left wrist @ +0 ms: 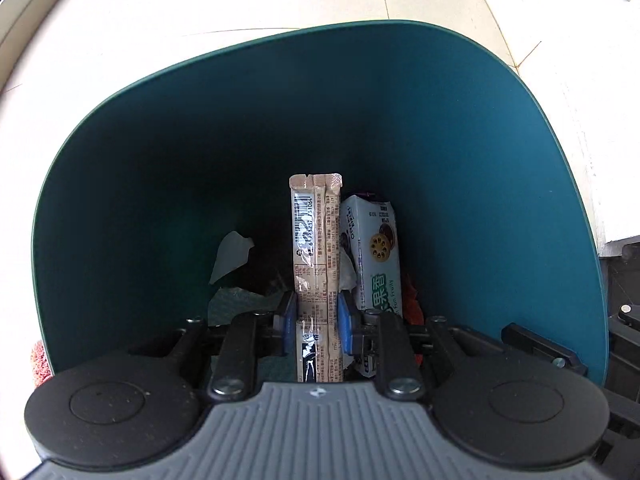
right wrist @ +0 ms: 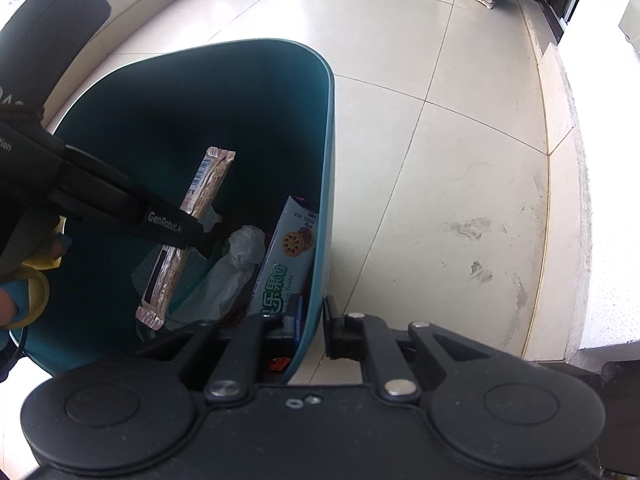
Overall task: Collect trash
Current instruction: 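Open the left tool to drop the snack sticks into the bin, then move the left tool down to the orange foam fruit net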
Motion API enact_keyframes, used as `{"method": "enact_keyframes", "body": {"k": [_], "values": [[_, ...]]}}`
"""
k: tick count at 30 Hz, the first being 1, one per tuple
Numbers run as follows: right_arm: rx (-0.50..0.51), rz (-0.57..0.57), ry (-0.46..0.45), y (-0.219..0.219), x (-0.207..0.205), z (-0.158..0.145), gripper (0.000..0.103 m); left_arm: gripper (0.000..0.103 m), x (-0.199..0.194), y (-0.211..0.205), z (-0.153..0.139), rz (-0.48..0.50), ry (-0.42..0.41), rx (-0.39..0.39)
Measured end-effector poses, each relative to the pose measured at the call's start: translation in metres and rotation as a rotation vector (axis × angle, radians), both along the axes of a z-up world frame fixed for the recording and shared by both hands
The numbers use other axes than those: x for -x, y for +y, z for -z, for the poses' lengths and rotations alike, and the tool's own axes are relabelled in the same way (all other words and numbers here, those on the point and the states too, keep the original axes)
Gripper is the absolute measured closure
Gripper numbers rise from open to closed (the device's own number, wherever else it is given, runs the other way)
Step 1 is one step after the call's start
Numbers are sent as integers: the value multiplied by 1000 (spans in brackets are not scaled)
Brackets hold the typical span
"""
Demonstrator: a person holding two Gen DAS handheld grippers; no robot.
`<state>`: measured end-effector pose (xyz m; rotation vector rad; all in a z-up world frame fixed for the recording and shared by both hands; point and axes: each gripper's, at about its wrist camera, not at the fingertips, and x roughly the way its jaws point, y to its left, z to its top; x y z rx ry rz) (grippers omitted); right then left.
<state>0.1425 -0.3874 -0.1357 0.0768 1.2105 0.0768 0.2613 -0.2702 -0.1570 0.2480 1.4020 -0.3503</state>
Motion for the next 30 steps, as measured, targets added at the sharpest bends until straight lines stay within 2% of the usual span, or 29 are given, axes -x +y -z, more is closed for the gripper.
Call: {"method": "enact_keyframes", "body": {"k": [4, 8, 9, 12, 17, 20, 22, 25, 30], "values": [[-2, 0, 0, -2, 1, 0, 93, 78, 2, 4, -8, -5, 9, 45], [0, 2, 1, -3, 1, 0, 93, 73, 9, 17, -28, 12, -26, 78], [1, 2, 2, -2, 0, 0, 93, 69, 11, 21, -35, 17, -36, 91], [-1, 6, 5, -2, -1, 2, 93, 35, 16, 36, -56, 10, -80, 139], [-3, 8, 8, -2, -3, 4, 93, 34, 14, 66, -94, -32, -137, 197], [-4, 10, 10, -2, -4, 4, 93, 32, 4, 89, -111, -81, -183, 191], [-6, 12, 11, -2, -4, 5, 93, 28, -7, 109, -118, -127, -216, 178], [-6, 15, 12, -2, -4, 6, 93, 27, -27, 139, -117, -219, -220, 169], [-16, 23, 18, -4, -5, 7, 92, 23, -60, 174, -91, -332, -216, 153]]}}
